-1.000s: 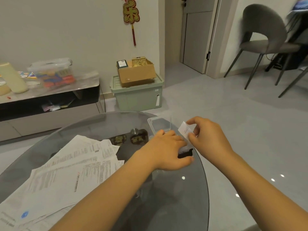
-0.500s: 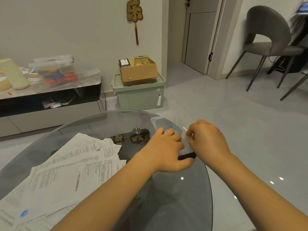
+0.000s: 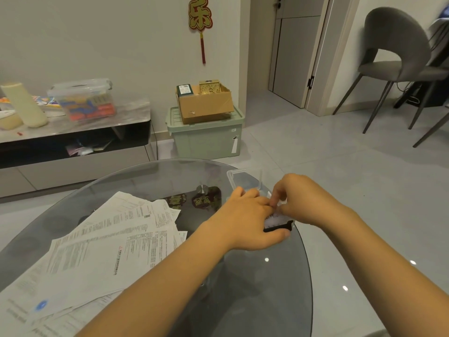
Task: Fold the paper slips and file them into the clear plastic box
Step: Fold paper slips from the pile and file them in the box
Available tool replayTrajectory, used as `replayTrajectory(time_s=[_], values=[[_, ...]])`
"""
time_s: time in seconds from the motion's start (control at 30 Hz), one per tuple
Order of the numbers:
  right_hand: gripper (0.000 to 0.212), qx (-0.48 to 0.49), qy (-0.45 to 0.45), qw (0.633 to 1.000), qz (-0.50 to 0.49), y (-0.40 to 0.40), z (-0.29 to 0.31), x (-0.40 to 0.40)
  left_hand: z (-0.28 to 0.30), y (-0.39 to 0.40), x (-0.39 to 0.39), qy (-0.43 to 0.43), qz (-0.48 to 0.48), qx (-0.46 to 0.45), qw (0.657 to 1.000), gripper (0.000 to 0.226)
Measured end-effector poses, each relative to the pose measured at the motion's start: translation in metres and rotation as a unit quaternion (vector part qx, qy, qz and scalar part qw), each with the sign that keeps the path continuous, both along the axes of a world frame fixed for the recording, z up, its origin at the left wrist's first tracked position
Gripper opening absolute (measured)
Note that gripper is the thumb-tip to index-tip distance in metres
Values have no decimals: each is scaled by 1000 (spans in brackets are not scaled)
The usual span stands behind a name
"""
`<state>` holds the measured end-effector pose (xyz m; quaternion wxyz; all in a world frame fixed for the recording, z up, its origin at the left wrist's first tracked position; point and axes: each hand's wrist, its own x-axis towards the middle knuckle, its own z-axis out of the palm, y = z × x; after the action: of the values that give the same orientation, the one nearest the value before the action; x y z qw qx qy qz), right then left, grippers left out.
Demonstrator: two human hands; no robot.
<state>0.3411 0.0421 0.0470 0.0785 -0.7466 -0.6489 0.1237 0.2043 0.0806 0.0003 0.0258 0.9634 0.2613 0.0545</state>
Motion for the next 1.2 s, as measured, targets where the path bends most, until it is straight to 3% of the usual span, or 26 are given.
replayTrajectory(time_s=[0.1, 0.27, 0.73, 1.0, 1.2], values=[[27, 64, 75, 995, -23, -3, -2, 10, 1, 1, -1, 4, 8, -9, 1000, 84], [22, 105, 147, 982, -58, -7, -11, 20, 8, 0, 4, 34, 43, -34, 998, 87], [18, 92, 136, 985, -59, -8, -17, 22, 13, 4, 11, 161, 29, 10, 986, 79], [16, 135, 146, 980, -29, -14, -15, 23, 24, -7, 0, 20, 68, -32, 997, 76], [15, 208, 165, 962, 63, -30, -8, -1, 29, -37, -39, -59, 120, -8, 991, 73]])
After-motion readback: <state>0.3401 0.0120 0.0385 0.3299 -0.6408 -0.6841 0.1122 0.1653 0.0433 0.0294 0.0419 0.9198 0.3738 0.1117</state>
